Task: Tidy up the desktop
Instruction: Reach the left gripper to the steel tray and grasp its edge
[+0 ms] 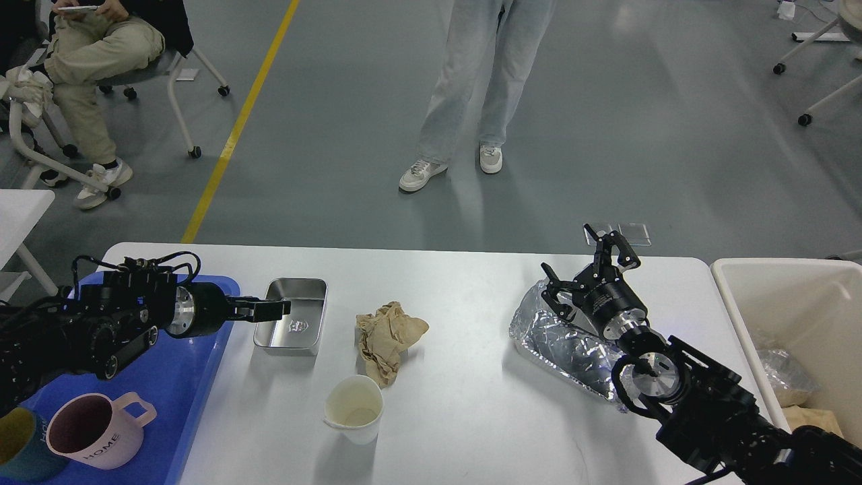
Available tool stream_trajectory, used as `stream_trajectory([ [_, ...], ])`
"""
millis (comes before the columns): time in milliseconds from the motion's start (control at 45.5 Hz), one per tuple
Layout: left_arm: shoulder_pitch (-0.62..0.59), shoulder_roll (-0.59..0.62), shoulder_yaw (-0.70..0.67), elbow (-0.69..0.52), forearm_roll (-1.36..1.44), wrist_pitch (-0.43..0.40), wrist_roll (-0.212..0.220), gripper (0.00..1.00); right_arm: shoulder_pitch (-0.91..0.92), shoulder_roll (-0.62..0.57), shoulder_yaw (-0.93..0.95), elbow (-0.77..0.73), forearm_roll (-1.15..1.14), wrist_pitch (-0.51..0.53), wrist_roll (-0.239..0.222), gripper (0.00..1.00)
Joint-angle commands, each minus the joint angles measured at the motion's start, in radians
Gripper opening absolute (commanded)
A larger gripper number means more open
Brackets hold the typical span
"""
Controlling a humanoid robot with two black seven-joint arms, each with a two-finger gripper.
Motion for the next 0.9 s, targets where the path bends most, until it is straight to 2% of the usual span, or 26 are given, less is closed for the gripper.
stream_trajectory([
  [0, 0.009, -0.009, 0.000, 0.018, -0.001, 0.006, 0.000, 0.85, -0.006, -0.006, 0.001, -0.001, 0.000, 0.000, 0.000, 1.00],
  [351, 0.014, 0.013, 0.000, 0.041, -0.001, 0.019, -0.012, 0.80, -0.008, -0.007, 0.000, -0.003, 0.000, 0.000, 0.000, 1.00],
  [461, 0.046, 0.005, 0.000, 0.048, -0.001, 0.054, -0.014, 0.77, -0.008, -0.006, 0.000, -0.003, 0.000, 0.000, 0.000, 1.00],
  [549, 0.065, -0.004, 0.000, 0.048, -0.001, 0.083, -0.014, 0.73, -0.008, -0.007, 0.000, -0.003, 0.000, 0.000, 0.000, 1.00],
  [879, 0.071, -0.016, 0.000, 0.051, 0.001, 0.085, -0.014, 0.56, -0.008, -0.009, 0.000, -0.003, 0.000, 0.000, 0.000, 1.00],
])
